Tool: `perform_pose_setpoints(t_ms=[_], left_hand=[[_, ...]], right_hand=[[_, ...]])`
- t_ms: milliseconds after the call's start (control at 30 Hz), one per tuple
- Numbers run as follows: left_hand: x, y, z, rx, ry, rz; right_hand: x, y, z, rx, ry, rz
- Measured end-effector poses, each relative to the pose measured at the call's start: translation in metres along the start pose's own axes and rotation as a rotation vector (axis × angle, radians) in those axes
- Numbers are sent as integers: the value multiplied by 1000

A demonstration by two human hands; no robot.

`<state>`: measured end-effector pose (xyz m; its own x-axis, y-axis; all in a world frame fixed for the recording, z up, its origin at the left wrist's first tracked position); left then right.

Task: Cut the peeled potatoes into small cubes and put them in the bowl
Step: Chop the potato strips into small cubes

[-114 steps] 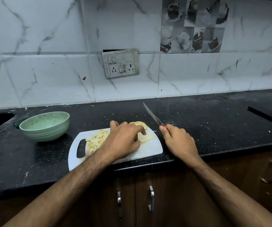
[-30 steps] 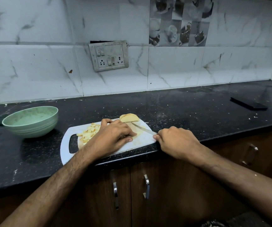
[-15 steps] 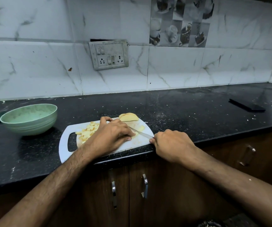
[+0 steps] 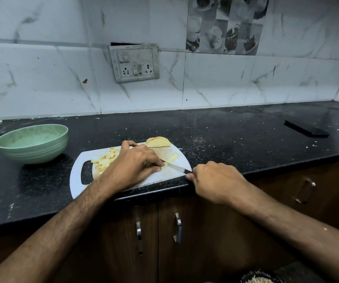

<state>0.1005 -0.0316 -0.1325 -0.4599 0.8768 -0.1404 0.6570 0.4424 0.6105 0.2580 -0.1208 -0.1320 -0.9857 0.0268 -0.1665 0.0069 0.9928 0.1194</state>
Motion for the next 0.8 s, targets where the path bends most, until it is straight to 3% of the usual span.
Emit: perform_pose_setpoints(t_ms=[800], left_hand=[[1,-1,-3,-27,23,-12]], right_hand=[[13,-10,0,-7,33,-9]])
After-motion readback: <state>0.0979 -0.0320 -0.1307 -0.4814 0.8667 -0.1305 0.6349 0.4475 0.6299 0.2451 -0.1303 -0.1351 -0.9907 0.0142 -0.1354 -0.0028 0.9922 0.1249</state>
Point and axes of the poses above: each hand's wrist, its own y-axis towards the middle knuckle, its own z-axis out of the palm, x = y × z, the point moved 8 cm from there along y, towards the middle knuckle, and after that the axes turned 6 degrees about -y, right-handed, at the moved point
